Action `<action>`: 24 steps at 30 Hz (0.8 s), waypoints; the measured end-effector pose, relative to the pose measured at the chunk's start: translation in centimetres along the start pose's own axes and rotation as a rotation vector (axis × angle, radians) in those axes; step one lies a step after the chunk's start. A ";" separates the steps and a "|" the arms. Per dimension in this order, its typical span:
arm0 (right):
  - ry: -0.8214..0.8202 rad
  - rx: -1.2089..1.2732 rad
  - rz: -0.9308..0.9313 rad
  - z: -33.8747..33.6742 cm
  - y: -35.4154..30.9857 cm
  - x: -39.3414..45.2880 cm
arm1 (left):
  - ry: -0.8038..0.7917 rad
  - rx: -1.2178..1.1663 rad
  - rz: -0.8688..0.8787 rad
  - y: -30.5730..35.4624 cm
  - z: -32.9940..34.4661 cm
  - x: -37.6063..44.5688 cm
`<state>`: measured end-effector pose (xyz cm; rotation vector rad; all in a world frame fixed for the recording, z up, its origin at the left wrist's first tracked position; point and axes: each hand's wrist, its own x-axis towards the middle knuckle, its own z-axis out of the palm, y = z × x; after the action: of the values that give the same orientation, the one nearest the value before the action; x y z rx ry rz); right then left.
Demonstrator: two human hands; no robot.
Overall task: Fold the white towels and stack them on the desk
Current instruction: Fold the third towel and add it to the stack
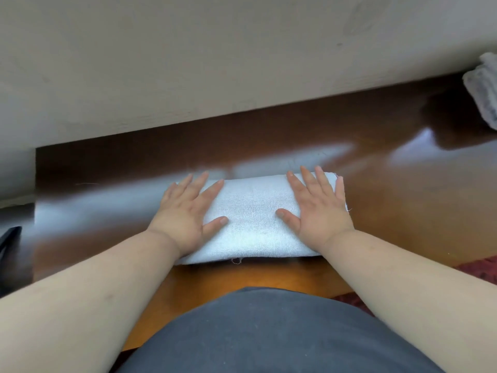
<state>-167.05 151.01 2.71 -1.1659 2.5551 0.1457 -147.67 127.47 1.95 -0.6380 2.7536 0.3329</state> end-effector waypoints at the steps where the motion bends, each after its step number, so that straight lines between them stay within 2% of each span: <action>1: 0.000 -0.003 0.007 0.0 0.6 -0.2 | 0.009 -0.039 -0.042 -1.0 0.0 -0.3; 3: 0.010 0.002 0.031 0.2 1.6 -0.6 | 0.043 -0.083 -0.107 -2.2 0.1 -0.4; 5: 0.016 0.018 0.037 0.5 2.0 -0.5 | 0.054 -0.069 -0.100 -2.4 0.2 0.3; 9: -0.029 0.053 0.047 -0.1 1.9 -0.3 | 0.035 0.069 -0.096 -1.5 -0.7 0.5; 11: 0.011 0.069 0.035 -0.4 1.6 -1.2 | 0.159 0.083 0.025 -0.3 -1.4 -0.6; 13: 0.088 0.091 -0.030 -0.2 1.0 -2.5 | 0.305 0.042 0.252 1.0 -1.4 -2.0; 14: 0.073 0.072 -0.070 0.1 0.7 -3.2 | 0.289 0.059 0.316 1.3 -0.9 -2.6; 15: 0.032 0.030 -0.098 0.6 0.5 -3.6 | 0.186 0.090 0.316 1.4 -0.5 -3.2; 17: -0.039 -0.048 -0.109 1.5 0.6 -3.9 | 0.016 0.171 0.233 1.0 0.7 -3.6; 20: 0.006 0.080 -0.111 1.3 1.0 -3.0 | 0.020 0.125 0.234 0.4 0.8 -2.1; 22: 0.122 0.380 -0.016 0.6 1.5 -2.7 | 0.101 -0.116 0.152 0.0 -0.5 -1.6; 24: 0.263 0.683 0.266 0.4 2.6 -2.8 | 0.229 -0.450 -0.189 -1.7 -1.2 -1.6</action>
<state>-167.18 154.79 3.18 -0.6099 2.6200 -0.8034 -145.78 126.33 3.34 -1.0998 2.8129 0.8988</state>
